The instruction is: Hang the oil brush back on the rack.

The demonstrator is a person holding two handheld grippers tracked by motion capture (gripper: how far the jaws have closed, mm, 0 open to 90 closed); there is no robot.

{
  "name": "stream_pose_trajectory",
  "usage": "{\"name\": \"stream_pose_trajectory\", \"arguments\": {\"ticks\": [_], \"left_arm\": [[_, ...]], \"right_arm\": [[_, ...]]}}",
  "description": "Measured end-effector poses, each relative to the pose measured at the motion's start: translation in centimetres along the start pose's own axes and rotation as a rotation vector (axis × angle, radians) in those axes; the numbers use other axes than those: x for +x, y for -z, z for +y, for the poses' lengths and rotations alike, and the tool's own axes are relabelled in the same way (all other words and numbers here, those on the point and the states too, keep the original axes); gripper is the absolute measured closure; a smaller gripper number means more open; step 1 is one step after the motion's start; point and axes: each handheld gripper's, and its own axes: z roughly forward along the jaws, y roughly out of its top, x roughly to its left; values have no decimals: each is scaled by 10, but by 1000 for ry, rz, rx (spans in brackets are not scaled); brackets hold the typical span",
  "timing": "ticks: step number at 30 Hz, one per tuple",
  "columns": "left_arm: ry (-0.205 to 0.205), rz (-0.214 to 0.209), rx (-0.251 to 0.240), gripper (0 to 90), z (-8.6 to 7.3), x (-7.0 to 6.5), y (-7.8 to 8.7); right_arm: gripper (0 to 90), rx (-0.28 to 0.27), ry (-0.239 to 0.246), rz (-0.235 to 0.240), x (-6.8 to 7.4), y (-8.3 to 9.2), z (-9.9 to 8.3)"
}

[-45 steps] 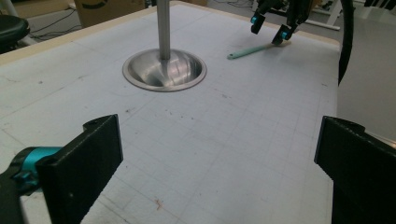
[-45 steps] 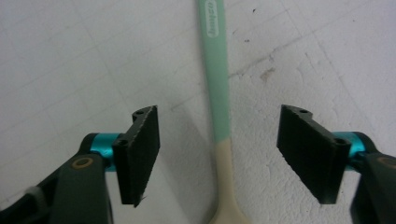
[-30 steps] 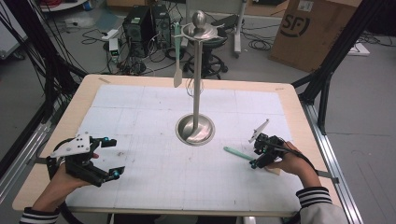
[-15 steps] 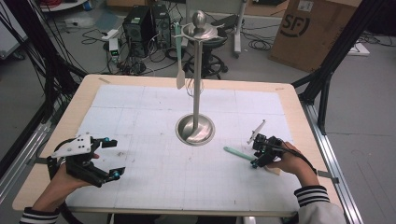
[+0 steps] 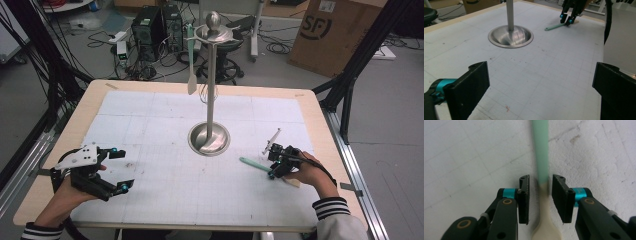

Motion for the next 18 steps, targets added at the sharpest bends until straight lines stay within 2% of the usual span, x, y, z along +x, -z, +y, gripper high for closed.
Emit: {"name": "stream_pose_trajectory", "arguments": {"ticks": [12, 18], "left_arm": [[0, -4, -3, 17, -1, -1, 0], [3, -2, -8, 17, -1, -1, 2]], "right_arm": [[750, 36, 10, 13, 0, -3, 8], [796, 73, 16, 17, -1, -3, 13]]}}
